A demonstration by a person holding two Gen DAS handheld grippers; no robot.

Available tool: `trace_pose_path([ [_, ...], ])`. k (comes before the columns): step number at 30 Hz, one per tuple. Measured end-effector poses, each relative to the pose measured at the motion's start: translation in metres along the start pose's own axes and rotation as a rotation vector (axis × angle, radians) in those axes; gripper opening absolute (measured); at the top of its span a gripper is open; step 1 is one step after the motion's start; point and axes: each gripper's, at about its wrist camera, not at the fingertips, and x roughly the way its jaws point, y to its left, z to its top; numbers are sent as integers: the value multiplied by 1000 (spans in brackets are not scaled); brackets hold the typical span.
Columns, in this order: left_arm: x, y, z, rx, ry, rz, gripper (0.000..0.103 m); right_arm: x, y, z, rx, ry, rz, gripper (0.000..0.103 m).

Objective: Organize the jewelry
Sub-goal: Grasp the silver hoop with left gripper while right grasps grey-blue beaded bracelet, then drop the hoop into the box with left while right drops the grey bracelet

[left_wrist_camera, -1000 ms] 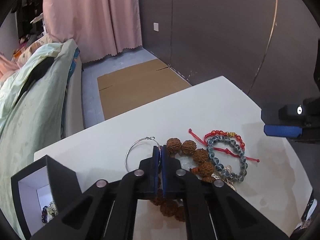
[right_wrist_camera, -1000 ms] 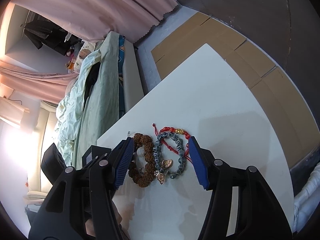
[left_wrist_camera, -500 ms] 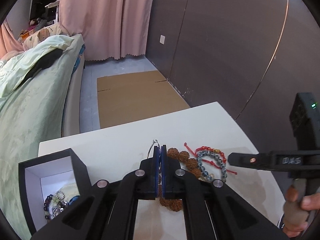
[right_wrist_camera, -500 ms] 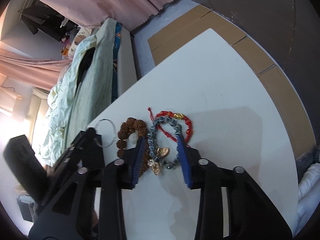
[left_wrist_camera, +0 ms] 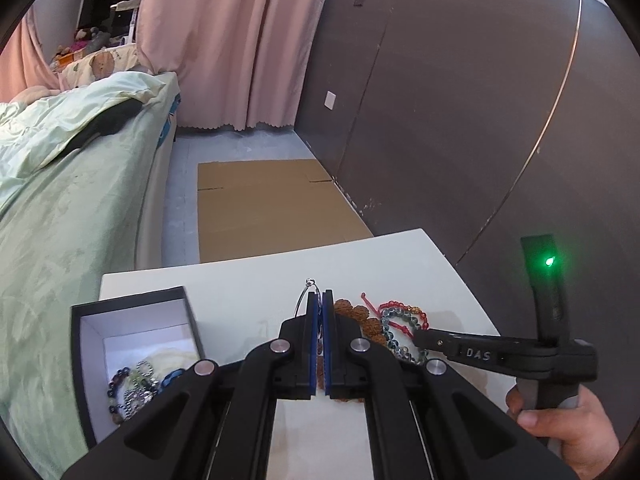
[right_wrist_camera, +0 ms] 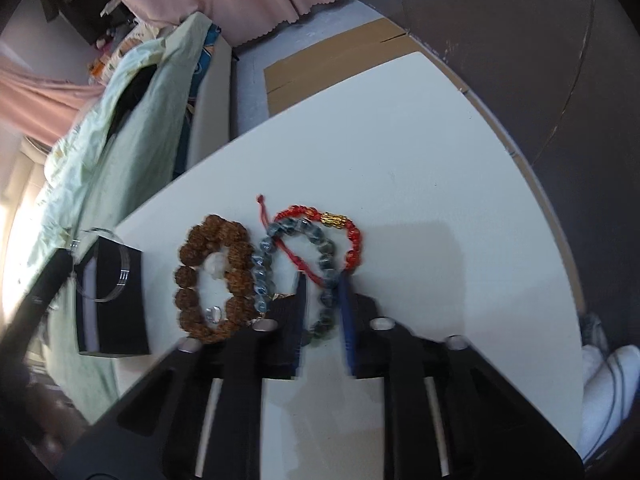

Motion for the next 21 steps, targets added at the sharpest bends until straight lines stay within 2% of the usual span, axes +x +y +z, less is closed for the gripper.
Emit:
trace_pose_path([
  [4, -15, 8, -3, -26, -16, 6, 0, -1, -2, -2, 13, -4, 13, 10],
  [8, -32, 15, -7, -44, -37, 14, 0, -14, 1, -7, 22, -31, 64, 10],
  [13, -53, 32, -10, -95, -62, 18, 0, -35, 10, -12, 34, -77, 163, 10],
  [21, -79, 57, -17, -155, -82, 39, 0, -63, 22, -18, 26, -156, 271, 10],
])
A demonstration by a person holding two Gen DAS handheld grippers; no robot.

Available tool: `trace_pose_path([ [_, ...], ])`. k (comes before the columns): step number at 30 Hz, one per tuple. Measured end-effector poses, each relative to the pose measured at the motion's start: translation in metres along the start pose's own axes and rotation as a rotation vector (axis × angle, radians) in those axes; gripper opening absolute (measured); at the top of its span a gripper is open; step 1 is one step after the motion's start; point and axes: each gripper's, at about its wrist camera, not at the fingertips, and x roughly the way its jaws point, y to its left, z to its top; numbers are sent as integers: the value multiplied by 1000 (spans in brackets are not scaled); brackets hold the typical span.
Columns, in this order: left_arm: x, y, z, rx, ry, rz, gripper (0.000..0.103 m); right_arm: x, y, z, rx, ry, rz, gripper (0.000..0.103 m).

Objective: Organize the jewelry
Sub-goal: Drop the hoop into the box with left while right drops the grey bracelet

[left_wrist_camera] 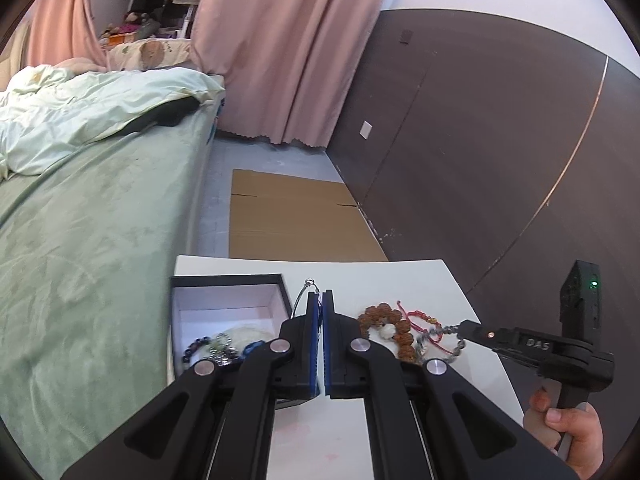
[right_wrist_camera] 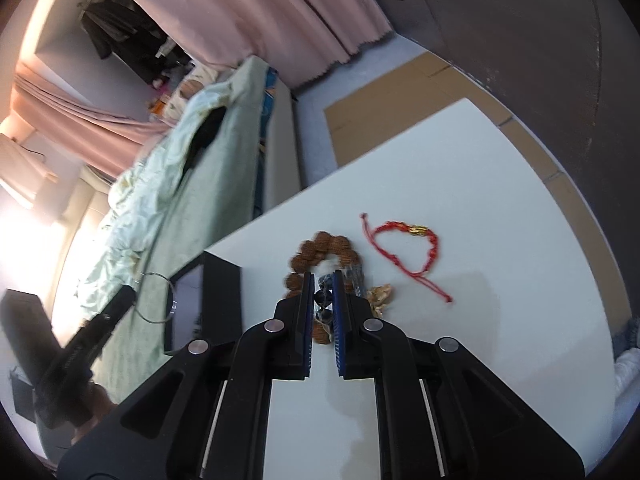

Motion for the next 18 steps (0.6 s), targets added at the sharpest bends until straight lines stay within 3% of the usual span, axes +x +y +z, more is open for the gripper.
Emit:
trace_pose_path([
  [7, -8, 18, -2, -42, 9, 20, 5, -9, 25, -7, -21, -36, 101, 2],
  [8, -8, 20, -2, -48, 9, 26, 17, -10, 29, -8, -27, -42, 115, 2],
  [9, -11, 22, -2, -55, 3, 33, 39, -12, 34, -8, -39, -49, 123, 2],
  [11, -18, 26, -2, -65, -35, 42, 62, -11, 40, -10, -52, -52, 132, 2],
  [14, -24, 29, 0, -69, -48, 47, 68, -2, 46, -11, -75, -28, 79, 2],
  [15, -25, 30, 1, -73, -49, 48, 72, 3, 46, -11, -74, -2, 64, 2],
  [18, -26, 34, 2, -78, -48, 56, 73, 20, 43, -17, -86, 84, 2, 6],
])
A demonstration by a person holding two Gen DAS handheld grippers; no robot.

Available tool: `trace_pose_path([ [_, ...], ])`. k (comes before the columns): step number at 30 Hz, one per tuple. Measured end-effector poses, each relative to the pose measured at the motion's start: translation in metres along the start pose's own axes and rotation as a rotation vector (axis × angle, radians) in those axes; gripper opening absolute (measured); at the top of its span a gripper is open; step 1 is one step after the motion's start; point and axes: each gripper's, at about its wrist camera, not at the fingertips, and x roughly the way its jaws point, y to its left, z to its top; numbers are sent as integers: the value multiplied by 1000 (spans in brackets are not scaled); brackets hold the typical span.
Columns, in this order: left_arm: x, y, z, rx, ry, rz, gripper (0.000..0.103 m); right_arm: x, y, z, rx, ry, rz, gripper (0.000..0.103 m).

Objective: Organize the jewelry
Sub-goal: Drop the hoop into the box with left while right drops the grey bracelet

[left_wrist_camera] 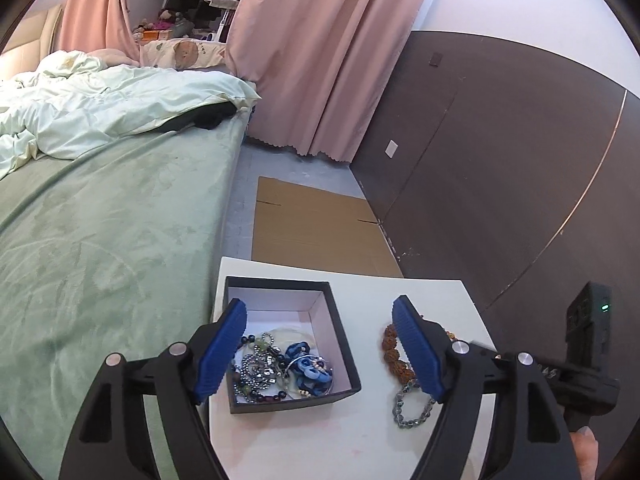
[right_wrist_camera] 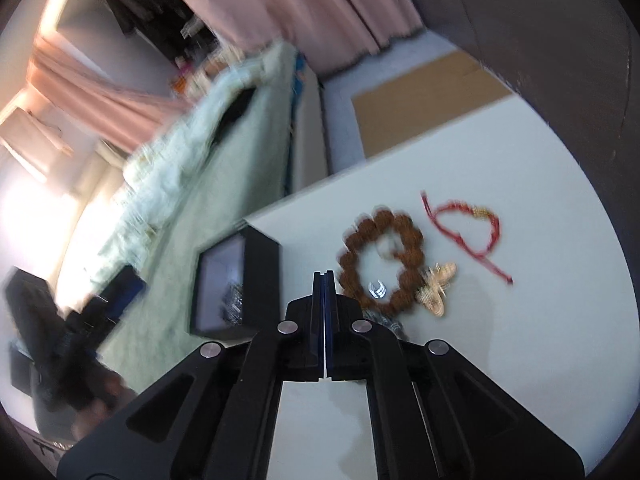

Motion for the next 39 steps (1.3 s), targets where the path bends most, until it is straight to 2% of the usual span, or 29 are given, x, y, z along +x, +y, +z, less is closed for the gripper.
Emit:
trace_pose_path([
  [1, 0, 1, 1, 0, -2, 1, 73, 6, 0, -2, -6, 27, -23, 23],
  [3, -2, 3, 2, -5, -8, 1, 76, 13, -3, -7, -14, 50, -61, 43],
  [4, -4, 5, 3, -13, -14, 2, 77, 14, -4, -9, -21, 51, -82, 47],
  [13, -9, 15, 5, -44, -17, 0, 79, 42, -11, -21, -63, 172, -162, 47],
  [15, -10, 15, 5, -43, -18, 1, 79, 50, -12, -25, -80, 192, -201, 47],
  [16, -11, 15, 5, -43, -20, 1, 79, 52, -12, -26, -80, 193, -212, 39],
  [18, -13, 16, 5, -44, -21, 1, 79, 55, -15, -26, -74, 199, -212, 10],
  [22, -16, 20, 5, -53, -24, 2, 79, 42, -3, -24, -94, 146, -162, 10],
  [27, -19, 27, 5, -69, -25, 4, 79, 22, 25, -20, -117, 66, -15, 10],
  [32, -23, 33, 8, -83, -32, 4, 95, 8, 50, -14, -144, -17, 57, 10],
  [39, -16, 43, 9, -96, 13, 36, 95, 1, 78, -12, -174, -95, 163, 10],
])
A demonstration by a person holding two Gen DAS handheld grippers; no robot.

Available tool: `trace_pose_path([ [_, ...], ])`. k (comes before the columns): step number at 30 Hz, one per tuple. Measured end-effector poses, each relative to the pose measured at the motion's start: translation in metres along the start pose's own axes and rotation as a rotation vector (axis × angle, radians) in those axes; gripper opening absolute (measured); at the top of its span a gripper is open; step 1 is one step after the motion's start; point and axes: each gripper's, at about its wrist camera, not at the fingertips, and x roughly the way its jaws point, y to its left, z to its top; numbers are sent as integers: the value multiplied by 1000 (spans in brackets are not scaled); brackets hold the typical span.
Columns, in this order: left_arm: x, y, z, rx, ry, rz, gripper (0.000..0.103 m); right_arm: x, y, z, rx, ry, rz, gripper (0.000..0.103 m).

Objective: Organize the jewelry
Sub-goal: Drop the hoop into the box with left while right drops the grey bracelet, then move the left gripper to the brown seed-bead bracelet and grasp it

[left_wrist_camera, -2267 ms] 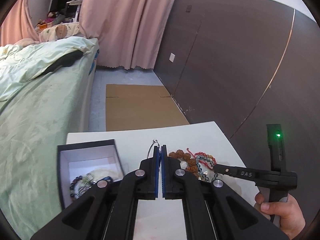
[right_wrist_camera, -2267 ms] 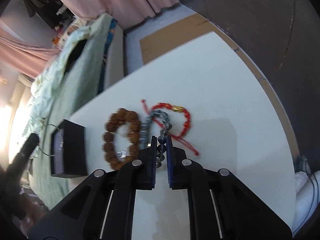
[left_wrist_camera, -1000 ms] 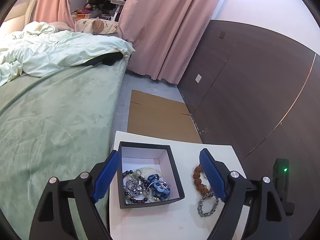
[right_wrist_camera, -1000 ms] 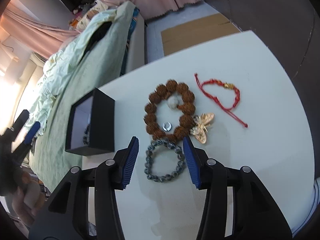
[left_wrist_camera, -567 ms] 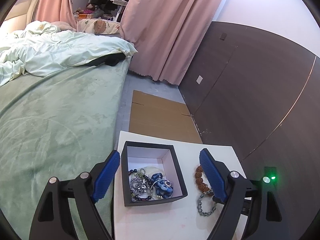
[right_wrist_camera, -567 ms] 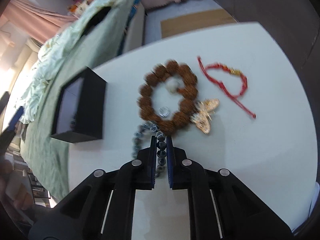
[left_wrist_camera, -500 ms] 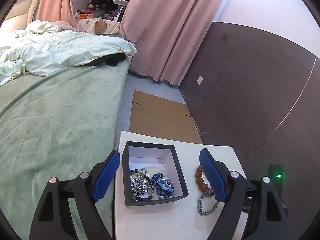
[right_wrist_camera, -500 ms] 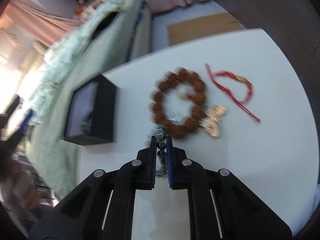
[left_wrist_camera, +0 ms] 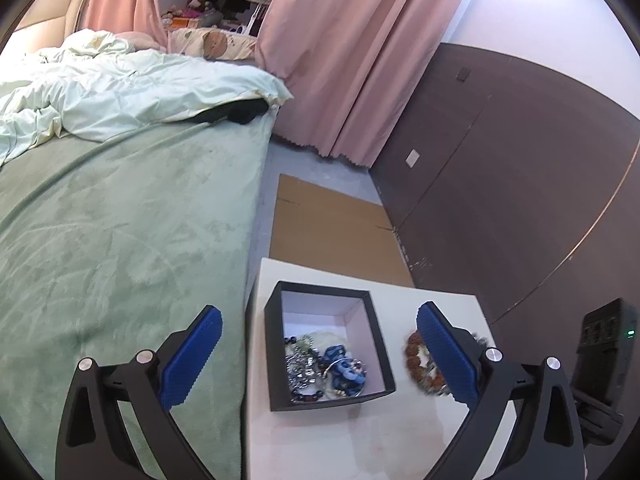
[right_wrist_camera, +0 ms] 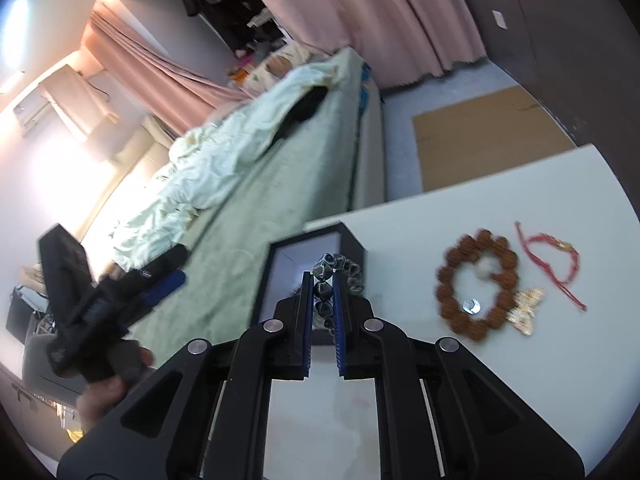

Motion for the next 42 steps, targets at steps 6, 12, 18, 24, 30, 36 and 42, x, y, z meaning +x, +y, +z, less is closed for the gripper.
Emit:
trace_pose_path([
  [6, 4, 12, 3, -40, 11, 17, 95, 6, 20, 7, -21, -41, 67, 10],
  [12, 10, 20, 5, -72, 22, 24, 95, 27, 32, 14, -47, -34, 83, 10],
  [18, 18, 14, 5, -55, 37, 24, 95, 43, 30, 14, -47, -7, 74, 40],
  [24, 23, 3, 0, -28, 50, 16, 95, 18, 15, 17, -28, -54, 24, 72],
  [30, 27, -19, -8, 21, 64, 0, 95, -13, -9, 17, 7, -83, -16, 79],
  [36, 32, -44, -18, 78, 76, -18, 95, -40, -36, 16, 42, -92, -84, 79],
  [42, 39, -72, -28, 139, 91, -39, 95, -58, -61, 11, 82, -82, -133, 79],
])
